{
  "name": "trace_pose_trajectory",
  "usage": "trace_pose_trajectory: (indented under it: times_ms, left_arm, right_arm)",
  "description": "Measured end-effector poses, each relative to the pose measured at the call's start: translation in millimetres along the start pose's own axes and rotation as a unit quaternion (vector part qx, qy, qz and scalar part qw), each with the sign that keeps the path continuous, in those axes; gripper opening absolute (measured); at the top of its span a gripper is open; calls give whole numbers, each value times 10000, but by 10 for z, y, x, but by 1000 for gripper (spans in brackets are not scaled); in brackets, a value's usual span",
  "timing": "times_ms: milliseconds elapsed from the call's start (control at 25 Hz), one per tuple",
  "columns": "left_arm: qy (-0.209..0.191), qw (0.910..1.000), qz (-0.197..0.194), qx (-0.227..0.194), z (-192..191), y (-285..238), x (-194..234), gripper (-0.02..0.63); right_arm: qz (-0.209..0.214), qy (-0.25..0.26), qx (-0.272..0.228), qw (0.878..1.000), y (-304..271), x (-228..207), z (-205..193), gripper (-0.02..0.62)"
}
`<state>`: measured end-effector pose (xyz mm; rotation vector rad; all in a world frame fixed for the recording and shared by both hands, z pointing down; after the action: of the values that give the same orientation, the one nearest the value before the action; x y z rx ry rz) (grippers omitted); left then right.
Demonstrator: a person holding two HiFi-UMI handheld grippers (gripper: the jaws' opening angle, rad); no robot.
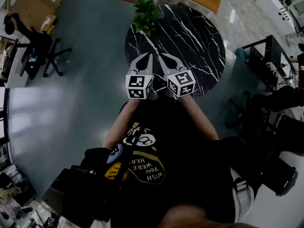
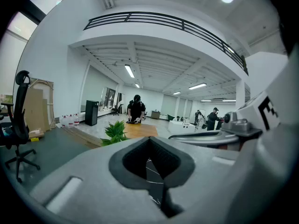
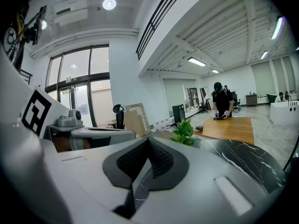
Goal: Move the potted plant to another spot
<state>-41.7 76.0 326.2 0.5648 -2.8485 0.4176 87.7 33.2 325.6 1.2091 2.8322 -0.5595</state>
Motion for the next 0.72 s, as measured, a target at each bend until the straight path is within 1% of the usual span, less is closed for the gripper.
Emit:
trace_pose_trajectory:
  times_ms: [440, 520, 600, 720]
  left_arm:
    - [55, 10000, 52, 7, 14, -10, 4, 5]
    - [77, 9999, 81, 26, -8, 3, 14, 5]
    - [111, 9998, 123, 57, -53, 28, 32, 5]
    - [188, 9996, 197, 102, -131, 76, 80, 5]
  right_arm:
    - [26, 4, 42, 10000, -10, -24, 11, -3]
    - [45, -69, 21, 10000, -9, -22, -4, -2]
    - [108, -246, -2, 9996, -8, -19, -42, -2]
    - [193, -376, 84, 9991, -23, 7, -138, -2]
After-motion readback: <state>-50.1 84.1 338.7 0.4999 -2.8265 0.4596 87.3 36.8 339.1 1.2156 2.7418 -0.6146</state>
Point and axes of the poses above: the fingertips, and each gripper's own axes: y backward along the fingers, x to its left, z out of its top, the point moved 9 cm from there along y, backward along the fingers, and after that the axes turned 9 degrees about -z, right-handed, at the moved point
